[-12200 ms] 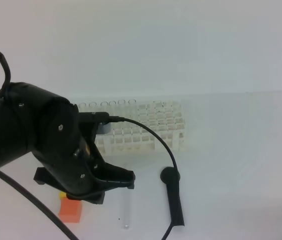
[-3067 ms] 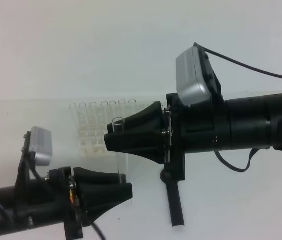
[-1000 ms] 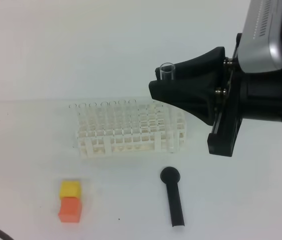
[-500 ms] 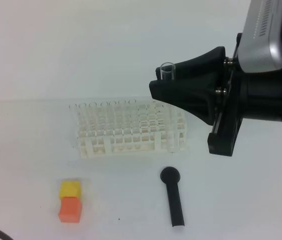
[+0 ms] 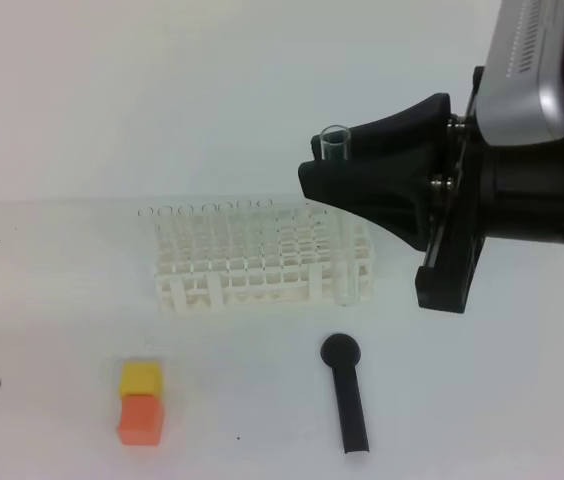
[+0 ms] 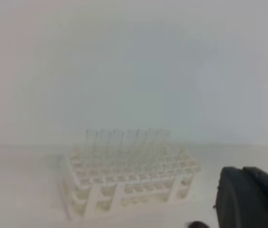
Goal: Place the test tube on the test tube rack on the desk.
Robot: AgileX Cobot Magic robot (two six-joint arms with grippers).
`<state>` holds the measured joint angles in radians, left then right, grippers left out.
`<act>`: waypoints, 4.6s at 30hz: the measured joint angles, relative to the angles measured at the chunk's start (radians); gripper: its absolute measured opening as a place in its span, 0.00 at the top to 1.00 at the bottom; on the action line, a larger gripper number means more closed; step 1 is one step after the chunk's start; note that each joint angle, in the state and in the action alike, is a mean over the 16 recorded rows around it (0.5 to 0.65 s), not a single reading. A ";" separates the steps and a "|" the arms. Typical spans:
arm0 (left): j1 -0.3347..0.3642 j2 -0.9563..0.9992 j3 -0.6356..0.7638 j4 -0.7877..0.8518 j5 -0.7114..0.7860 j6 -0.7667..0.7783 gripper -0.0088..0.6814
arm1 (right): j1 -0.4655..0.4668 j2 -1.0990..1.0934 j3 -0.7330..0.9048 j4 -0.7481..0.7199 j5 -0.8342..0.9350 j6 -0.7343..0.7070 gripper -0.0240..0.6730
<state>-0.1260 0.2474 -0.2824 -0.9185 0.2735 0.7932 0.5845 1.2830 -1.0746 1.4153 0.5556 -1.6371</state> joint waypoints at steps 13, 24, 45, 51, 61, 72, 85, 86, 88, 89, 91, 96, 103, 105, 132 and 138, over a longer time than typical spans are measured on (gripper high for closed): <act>0.002 -0.237 0.275 0.302 0.035 0.000 0.99 | 0.000 0.000 0.000 -0.001 0.037 0.040 0.78; 0.002 -0.276 0.315 0.679 0.056 0.000 0.99 | 0.000 0.000 0.000 -0.002 0.046 0.070 0.78; 0.002 -0.273 0.315 0.664 0.055 -0.176 0.99 | 0.000 0.000 0.000 -0.002 0.057 0.082 0.78; 0.003 -0.273 0.315 0.621 0.042 -0.390 0.99 | 0.000 0.000 0.000 -0.002 0.067 0.088 0.79; 0.058 -0.273 0.315 0.664 0.016 -0.771 0.99 | 0.000 0.000 0.000 -0.002 0.072 0.098 0.79; 0.189 -0.273 0.315 0.705 0.047 -1.076 0.99 | 0.000 0.000 0.000 -0.002 0.072 0.099 0.79; 0.224 -0.273 0.315 0.711 0.052 -1.104 0.99 | 0.000 0.000 0.000 -0.002 0.075 0.101 0.79; 0.224 -0.273 0.315 0.713 0.052 -1.104 0.99 | 0.000 0.000 0.000 -0.003 0.076 0.101 0.79; 0.224 -0.273 0.315 0.716 0.052 -1.104 0.99 | 0.000 0.000 0.000 -0.005 0.077 0.101 0.79; 0.224 -0.273 0.315 0.718 0.052 -1.104 0.99 | 0.000 0.000 0.000 -0.007 0.077 0.101 0.79; 0.224 -0.273 0.315 0.722 0.051 -1.104 0.99 | 0.000 0.000 0.000 -0.013 0.078 0.101 0.79; 0.216 -0.273 0.315 0.743 0.050 -1.103 0.99 | 0.000 0.000 0.000 -0.033 0.082 0.101 0.79; 0.159 -0.273 0.315 0.787 0.045 -1.103 0.99 | 0.000 0.000 0.000 -0.065 0.088 0.101 0.79; 0.138 -0.273 0.315 0.799 0.045 -1.103 0.99 | 0.000 0.000 0.000 -0.071 0.090 0.102 0.79; 0.020 -0.273 0.315 0.897 0.049 -1.049 0.99 | 0.000 0.000 0.000 -0.079 0.111 0.145 0.79; 0.011 -0.273 0.315 0.959 0.049 -1.008 0.99 | 0.000 0.000 0.000 -0.079 0.111 0.153 0.79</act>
<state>-0.1154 -0.0252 0.0328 0.0410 0.3226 -0.2151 0.5845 1.2830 -1.0746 1.3361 0.6667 -1.4842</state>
